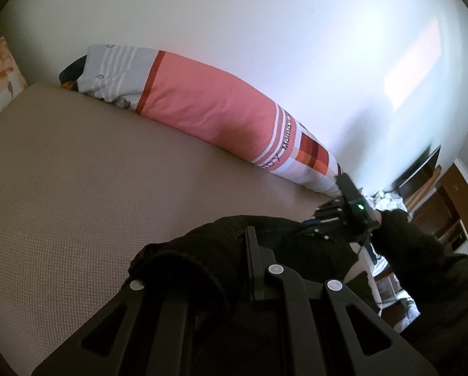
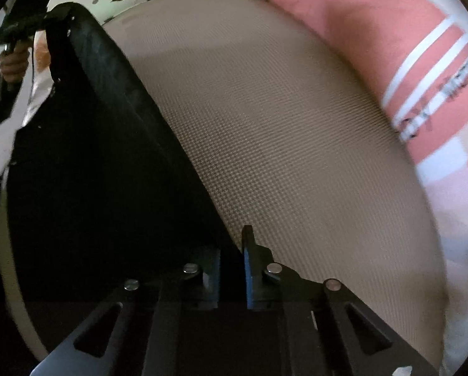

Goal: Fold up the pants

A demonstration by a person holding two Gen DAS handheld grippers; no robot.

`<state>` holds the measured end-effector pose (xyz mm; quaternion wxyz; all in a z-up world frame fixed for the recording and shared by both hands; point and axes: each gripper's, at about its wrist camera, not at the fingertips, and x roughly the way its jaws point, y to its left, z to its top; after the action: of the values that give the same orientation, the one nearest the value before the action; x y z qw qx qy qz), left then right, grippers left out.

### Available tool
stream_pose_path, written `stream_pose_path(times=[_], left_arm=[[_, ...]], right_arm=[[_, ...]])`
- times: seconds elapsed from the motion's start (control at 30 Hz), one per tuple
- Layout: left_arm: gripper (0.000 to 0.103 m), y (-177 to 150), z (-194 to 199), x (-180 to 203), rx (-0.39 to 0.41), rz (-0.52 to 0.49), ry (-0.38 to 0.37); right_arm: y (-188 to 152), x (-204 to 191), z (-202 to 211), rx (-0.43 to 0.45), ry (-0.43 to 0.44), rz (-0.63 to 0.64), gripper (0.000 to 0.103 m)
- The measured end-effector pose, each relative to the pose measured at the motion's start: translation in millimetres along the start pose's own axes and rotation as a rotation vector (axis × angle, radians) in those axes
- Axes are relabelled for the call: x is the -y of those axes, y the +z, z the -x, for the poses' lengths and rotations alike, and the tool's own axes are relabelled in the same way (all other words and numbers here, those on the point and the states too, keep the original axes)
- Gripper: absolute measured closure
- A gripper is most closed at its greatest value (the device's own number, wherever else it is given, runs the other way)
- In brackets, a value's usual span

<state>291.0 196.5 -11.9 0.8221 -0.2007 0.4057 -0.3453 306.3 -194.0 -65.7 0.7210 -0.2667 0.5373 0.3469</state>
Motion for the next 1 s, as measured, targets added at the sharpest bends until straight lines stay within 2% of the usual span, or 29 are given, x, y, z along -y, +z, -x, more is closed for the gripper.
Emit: stream_pose_path(times=[0.23,0.4,0.53,0.6,0.7,0.87,1.0], left_arm=[[0.093,-4,26,19,-0.008,-0.055,0.014],[0.092,-20,54,43,-0.026,-0.120,0.007],[0.092,-45,75,58,-0.049,-0.154,0.006],[0.092,-61,84,64,-0.066,-0.181,0.020],[0.092,-90,93,65,-0.115,-0.171,0.030],[0.091,-145,98,59,-0.208,-0.159,0.090],[0.088,-180,99,44,-0.266,-0.111,0.140]], right_arm=[[-35,-54,72,0.134,-0.227,-0.064,0.095],[-70,-117,113,0.191,-0.293,-0.127,0.096],[-91,-150,132,0.219,-0.284,-0.175,0.096],[-105,-172,136,0.226,-0.261,-0.203,0.096],[-122,-203,133,0.239,-0.210,-0.253,0.096],[-154,-243,116,0.250,-0.114,-0.351,0.097],[-170,-261,89,0.210,-0.111,-0.389,0.097]])
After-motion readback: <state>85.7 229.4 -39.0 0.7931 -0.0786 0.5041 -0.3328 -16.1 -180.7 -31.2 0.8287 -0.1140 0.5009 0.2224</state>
